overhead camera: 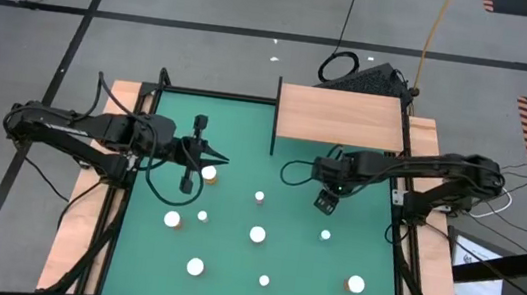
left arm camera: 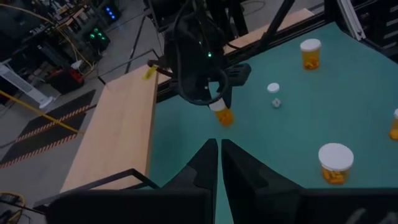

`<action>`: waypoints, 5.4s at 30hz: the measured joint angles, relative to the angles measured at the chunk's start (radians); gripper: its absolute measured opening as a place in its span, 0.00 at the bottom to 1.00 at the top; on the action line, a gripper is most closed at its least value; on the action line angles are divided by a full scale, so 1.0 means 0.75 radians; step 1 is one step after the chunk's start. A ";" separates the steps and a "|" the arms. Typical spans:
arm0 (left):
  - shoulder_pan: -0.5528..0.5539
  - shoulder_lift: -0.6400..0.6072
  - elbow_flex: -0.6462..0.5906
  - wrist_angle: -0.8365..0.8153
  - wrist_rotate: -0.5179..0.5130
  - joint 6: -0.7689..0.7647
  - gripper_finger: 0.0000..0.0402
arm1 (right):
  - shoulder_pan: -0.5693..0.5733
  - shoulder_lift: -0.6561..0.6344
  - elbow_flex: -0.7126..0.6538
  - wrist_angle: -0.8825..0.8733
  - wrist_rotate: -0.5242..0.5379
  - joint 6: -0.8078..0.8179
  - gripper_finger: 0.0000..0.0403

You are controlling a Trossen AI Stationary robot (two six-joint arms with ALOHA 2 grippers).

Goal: Pick and place medicine bottles onto shelf by color
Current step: Put the orange pill bottle on the shelf

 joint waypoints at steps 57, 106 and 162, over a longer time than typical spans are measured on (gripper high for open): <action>0.000 0.000 0.000 -0.001 -0.001 -0.019 0.06 | -1.432 0.412 1.238 -0.884 -0.002 -0.807 0.51; 0.000 0.000 0.000 0.005 -0.001 -0.019 0.06 | -1.411 0.407 1.103 -0.707 0.240 0.106 0.51; -0.001 0.000 0.000 -0.001 -0.001 -0.166 0.06 | -0.998 -0.252 0.982 -0.510 0.288 -0.249 0.83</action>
